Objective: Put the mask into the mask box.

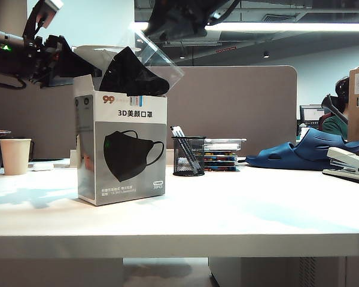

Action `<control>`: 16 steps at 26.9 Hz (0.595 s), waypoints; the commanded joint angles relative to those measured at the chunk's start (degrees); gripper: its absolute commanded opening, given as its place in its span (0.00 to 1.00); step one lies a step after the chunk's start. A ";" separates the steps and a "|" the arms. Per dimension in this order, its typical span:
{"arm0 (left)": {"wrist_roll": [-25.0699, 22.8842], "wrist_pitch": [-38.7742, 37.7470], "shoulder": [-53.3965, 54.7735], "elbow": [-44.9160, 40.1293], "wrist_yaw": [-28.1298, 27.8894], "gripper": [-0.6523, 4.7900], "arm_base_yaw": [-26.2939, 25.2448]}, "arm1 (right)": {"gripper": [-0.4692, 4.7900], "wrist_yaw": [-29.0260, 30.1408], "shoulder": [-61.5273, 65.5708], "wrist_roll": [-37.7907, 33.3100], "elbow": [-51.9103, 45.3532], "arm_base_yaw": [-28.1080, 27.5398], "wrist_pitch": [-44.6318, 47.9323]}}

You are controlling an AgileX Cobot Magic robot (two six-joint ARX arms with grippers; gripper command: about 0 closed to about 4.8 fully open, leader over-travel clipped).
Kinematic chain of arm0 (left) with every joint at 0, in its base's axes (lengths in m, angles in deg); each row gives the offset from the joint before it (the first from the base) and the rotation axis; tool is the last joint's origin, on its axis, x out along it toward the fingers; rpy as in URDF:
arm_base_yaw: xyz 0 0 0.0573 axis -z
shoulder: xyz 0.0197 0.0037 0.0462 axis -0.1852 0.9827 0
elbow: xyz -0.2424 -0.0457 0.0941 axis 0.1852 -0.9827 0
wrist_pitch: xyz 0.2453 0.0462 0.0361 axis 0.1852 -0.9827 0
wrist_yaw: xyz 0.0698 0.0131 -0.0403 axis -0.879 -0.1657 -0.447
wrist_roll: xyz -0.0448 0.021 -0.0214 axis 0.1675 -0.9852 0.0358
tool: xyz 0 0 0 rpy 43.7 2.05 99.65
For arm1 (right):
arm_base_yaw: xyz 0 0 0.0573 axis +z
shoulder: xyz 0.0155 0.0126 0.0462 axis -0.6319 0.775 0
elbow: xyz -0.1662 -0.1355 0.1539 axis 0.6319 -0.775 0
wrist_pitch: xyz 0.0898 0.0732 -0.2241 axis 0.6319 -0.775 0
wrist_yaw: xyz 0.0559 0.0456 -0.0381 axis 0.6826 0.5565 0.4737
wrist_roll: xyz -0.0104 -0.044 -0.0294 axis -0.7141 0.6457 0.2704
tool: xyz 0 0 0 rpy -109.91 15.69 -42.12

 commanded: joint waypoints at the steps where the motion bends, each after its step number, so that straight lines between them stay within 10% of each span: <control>1: -0.02 1.22 -0.15 0.04 0.02 0.53 -0.11 | 0.45 1.88 -0.98 -3.48 0.37 -0.15 -2.05; 10: -0.02 1.20 -0.15 0.07 0.09 0.53 -0.09 | 0.10 10.40 -1.44 -10.29 0.35 0.35 -7.48; 16: 0.00 1.38 -0.15 0.04 0.15 0.53 -0.02 | 0.08 10.51 -0.85 -10.27 0.33 0.66 -9.75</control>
